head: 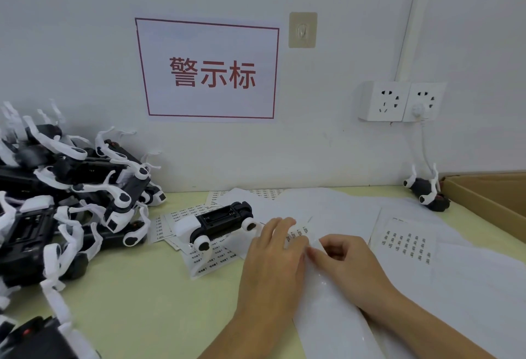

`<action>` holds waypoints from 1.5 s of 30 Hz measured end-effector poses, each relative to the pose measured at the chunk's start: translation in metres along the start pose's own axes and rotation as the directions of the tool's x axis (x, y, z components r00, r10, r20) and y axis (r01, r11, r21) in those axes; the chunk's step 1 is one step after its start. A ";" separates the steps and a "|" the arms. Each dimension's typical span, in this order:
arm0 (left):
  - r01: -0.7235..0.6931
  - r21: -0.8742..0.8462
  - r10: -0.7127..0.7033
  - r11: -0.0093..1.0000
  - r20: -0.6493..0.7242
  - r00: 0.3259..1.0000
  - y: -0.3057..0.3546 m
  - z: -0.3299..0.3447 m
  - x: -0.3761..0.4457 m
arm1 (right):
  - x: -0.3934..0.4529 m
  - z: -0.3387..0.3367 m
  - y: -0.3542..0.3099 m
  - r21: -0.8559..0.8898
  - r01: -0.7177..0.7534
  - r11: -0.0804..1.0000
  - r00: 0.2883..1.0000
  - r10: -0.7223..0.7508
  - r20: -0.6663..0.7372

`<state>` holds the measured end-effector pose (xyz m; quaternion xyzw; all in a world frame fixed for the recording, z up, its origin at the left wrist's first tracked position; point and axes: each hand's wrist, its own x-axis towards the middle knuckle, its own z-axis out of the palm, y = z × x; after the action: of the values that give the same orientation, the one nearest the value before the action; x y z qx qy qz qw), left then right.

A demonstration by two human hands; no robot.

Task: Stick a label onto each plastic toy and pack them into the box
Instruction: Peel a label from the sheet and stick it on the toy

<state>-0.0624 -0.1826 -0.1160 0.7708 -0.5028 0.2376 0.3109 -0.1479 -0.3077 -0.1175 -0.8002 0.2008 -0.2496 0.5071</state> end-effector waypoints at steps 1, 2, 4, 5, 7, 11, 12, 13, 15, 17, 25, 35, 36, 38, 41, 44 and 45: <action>0.002 -0.011 -0.003 1.000 -0.002 1.000 0.000 0.000 0.001 | 0.000 0.000 0.000 0.002 0.001 1.000 1.000 -0.001 0.007; 0.008 -0.022 -0.008 1.000 -0.005 1.000 -0.001 0.000 0.001 | 0.000 0.001 0.000 -0.002 0.006 1.000 1.000 -0.006 0.016; 0.008 -0.024 -0.009 1.000 -0.008 1.000 -0.003 0.000 0.001 | 0.000 0.001 0.000 -0.032 0.022 0.999 0.999 -0.021 0.027; -0.003 -0.019 0.003 1.000 -0.009 1.000 -0.004 0.000 0.000 | 0.000 0.001 0.001 -0.042 0.030 0.999 0.999 -0.028 0.029; -0.022 -0.024 0.021 0.999 -0.010 1.000 -0.005 0.001 0.000 | 0.000 0.001 0.001 -0.047 0.044 0.998 0.999 -0.042 0.031; 0.008 -0.068 -0.007 0.998 0.015 1.000 -0.006 0.001 -0.001 | 0.000 0.001 0.001 -0.063 0.060 0.996 0.997 -0.057 0.042; 0.017 -0.080 -0.014 0.997 0.029 0.999 -0.006 0.001 -0.002 | 0.000 0.000 0.001 -0.069 0.065 0.995 0.997 -0.062 0.045; 0.031 -0.098 -0.027 0.995 0.044 0.999 -0.006 0.002 -0.002 | -0.001 0.000 0.001 -0.080 0.074 0.994 0.996 -0.070 0.046; 0.053 -0.134 -0.046 0.990 0.055 0.997 -0.008 0.003 -0.002 | -0.001 0.000 0.001 -0.091 0.094 0.991 0.995 -0.091 0.042; 0.055 -0.144 -0.049 0.988 0.047 0.998 -0.008 0.004 -0.002 | -0.001 0.001 0.000 -0.092 0.099 0.991 0.995 -0.096 0.036; 0.070 -0.169 -0.068 0.983 0.017 0.998 -0.005 0.004 -0.001 | -0.002 0.002 -0.002 -0.089 0.098 0.991 0.995 -0.095 0.030; 0.212 -0.284 -0.202 0.935 0.063 0.977 -0.007 0.006 0.000 | -0.002 0.003 0.000 -0.095 0.093 0.991 0.995 -0.089 0.041; 0.216 -0.288 -0.206 0.933 0.066 0.976 -0.007 0.007 0.001 | -0.002 0.003 0.000 -0.095 0.092 0.991 0.995 -0.088 0.042; 0.217 -0.290 -0.204 0.932 0.073 0.976 -0.007 0.007 0.000 | -0.002 0.003 -0.001 -0.100 0.094 0.991 0.995 -0.090 0.040; 0.208 -0.273 -0.191 0.939 0.086 0.978 -0.006 0.006 -0.001 | -0.003 0.003 -0.002 -0.103 0.098 0.990 0.995 -0.095 0.034; 0.193 -0.226 -0.174 0.955 0.101 0.980 -0.004 0.005 -0.002 | -0.002 0.003 -0.002 -0.116 0.102 0.988 0.995 -0.100 0.024; 0.186 -0.213 -0.168 0.959 0.099 0.981 -0.003 0.005 -0.003 | -0.002 0.003 -0.001 -0.118 0.106 0.987 0.994 -0.104 0.021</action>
<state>-0.0603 -0.1833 -0.1221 0.7820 -0.4674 0.1201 0.3944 -0.1477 -0.3035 -0.1178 -0.8402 0.1691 -0.2576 0.4462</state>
